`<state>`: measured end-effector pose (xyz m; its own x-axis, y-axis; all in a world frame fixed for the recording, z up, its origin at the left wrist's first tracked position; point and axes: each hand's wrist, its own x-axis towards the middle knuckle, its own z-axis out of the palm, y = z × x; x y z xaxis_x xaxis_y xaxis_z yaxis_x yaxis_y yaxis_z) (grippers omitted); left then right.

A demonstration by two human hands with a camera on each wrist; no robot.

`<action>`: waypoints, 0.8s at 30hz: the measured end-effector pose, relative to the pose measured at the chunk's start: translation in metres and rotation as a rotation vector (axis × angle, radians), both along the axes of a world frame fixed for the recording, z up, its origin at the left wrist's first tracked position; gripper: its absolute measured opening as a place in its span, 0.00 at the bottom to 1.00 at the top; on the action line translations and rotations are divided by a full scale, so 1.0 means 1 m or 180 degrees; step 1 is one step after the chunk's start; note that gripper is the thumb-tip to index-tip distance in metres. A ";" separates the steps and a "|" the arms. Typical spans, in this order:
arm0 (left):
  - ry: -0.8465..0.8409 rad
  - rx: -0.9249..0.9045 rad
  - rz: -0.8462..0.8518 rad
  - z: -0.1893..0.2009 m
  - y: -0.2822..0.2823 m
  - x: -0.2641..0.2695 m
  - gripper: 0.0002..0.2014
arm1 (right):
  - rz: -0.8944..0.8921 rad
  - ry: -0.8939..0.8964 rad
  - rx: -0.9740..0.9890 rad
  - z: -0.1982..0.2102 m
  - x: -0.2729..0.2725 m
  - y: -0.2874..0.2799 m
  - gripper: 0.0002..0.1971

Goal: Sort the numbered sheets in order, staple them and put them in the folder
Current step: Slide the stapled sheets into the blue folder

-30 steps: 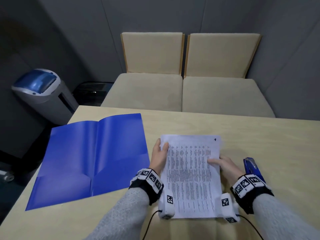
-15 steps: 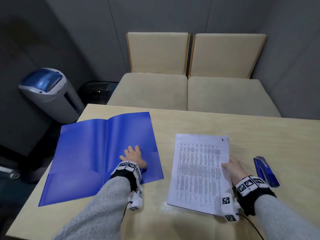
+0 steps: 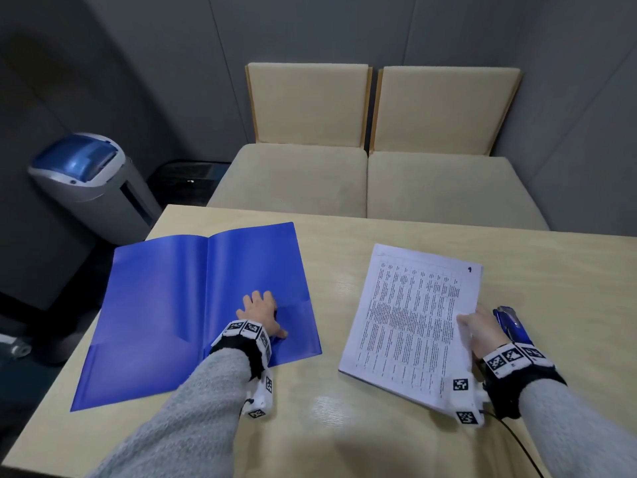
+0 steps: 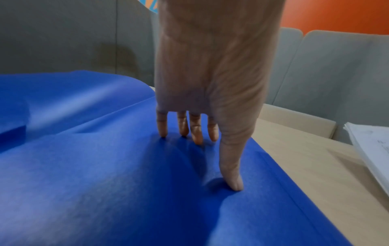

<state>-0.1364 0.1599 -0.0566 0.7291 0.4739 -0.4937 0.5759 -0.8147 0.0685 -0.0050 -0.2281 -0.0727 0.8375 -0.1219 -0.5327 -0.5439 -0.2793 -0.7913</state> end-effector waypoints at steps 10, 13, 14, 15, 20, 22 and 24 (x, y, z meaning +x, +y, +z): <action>-0.0198 0.0127 0.0097 0.002 0.020 -0.032 0.43 | -0.0128 0.0124 -0.0151 -0.002 -0.008 -0.005 0.10; -0.0038 0.0022 0.0279 0.004 0.029 -0.043 0.48 | -0.0197 0.0160 -0.0316 -0.027 -0.001 -0.014 0.07; 0.0035 0.0034 0.0278 0.005 0.028 -0.045 0.48 | -0.0210 0.0190 -0.0307 -0.039 0.002 -0.017 0.09; 0.0068 0.0054 0.0281 0.004 0.026 -0.046 0.48 | -0.0299 0.0239 -0.0206 -0.052 0.007 -0.020 0.11; 0.0002 -0.0141 0.0054 0.004 0.015 -0.037 0.42 | -0.0312 0.0427 -0.0200 -0.018 -0.005 0.006 0.02; 0.0010 -0.0314 -0.0207 0.006 0.008 -0.028 0.35 | -0.0405 0.0455 0.0023 -0.020 0.002 0.005 0.04; -0.0092 -0.0560 -0.0459 0.007 -0.006 -0.019 0.27 | -0.0545 0.0524 0.0302 -0.018 0.008 0.001 0.10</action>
<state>-0.1556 0.1541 -0.0494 0.7982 0.2722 -0.5374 0.4500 -0.8625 0.2315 0.0033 -0.2273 -0.0910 0.7100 -0.1976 -0.6759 -0.7006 -0.1007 -0.7064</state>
